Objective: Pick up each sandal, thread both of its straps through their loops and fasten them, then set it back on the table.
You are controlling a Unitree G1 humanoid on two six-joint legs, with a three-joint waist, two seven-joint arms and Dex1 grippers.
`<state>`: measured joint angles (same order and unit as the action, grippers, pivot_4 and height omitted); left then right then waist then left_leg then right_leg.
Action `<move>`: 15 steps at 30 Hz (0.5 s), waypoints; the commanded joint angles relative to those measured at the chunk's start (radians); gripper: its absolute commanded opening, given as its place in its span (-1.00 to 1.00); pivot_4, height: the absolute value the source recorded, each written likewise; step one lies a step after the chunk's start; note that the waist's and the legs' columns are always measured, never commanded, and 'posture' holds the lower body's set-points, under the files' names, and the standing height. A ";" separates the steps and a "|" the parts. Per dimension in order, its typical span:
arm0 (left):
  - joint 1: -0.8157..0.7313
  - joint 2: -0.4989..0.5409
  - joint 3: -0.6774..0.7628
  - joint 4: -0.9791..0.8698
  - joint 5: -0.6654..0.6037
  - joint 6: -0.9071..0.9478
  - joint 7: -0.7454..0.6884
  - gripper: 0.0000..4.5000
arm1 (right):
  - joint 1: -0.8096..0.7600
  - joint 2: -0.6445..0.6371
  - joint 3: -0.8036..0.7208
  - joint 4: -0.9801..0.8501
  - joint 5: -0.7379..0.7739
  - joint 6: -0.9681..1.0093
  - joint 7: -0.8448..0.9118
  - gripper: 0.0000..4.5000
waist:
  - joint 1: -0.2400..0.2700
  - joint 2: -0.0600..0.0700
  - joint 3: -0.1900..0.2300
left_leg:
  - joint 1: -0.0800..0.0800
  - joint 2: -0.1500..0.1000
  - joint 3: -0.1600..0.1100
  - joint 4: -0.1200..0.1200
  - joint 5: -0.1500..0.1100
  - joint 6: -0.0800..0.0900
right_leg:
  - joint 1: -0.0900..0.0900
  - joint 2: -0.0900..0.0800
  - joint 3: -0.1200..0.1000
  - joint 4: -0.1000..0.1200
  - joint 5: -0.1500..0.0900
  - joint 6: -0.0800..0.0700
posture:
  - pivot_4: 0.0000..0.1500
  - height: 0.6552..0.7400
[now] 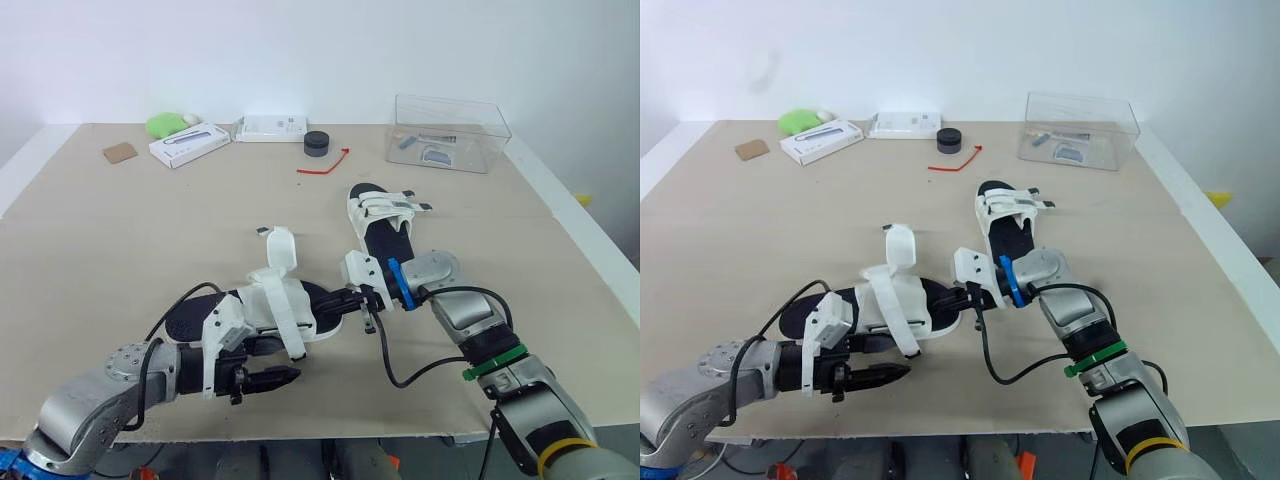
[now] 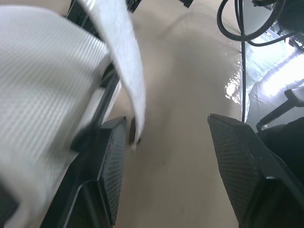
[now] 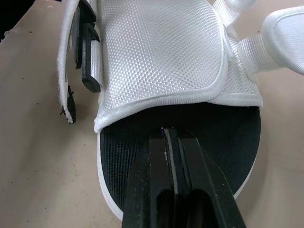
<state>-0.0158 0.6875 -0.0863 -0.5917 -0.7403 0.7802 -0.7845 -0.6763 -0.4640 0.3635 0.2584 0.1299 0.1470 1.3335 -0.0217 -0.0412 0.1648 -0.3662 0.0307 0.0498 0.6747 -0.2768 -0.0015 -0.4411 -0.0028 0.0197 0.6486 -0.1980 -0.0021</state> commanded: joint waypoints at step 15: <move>-0.061 -0.079 0.009 0.063 -0.068 0.064 -0.007 -0.97 | 0.003 -0.029 0.003 -0.014 -0.026 0.004 -0.004 -1.00 | 0.000 0.000 0.000 | -0.001 0.000 0.000 0.000 0.000 0.000 | 0.000 -0.001 0.000 0.000 0.000 0.001 | 1.00 1.00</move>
<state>-0.0691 0.6134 -0.1152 -0.5096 -0.7407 0.8118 -0.7867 -0.6758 -0.4701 0.3638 0.2546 0.1299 0.1454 1.3333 -0.0217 -0.0412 0.1648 -0.3667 0.0304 0.0496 0.6748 -0.2768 -0.0014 -0.4411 -0.0035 0.0197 0.6484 -0.1979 -0.0014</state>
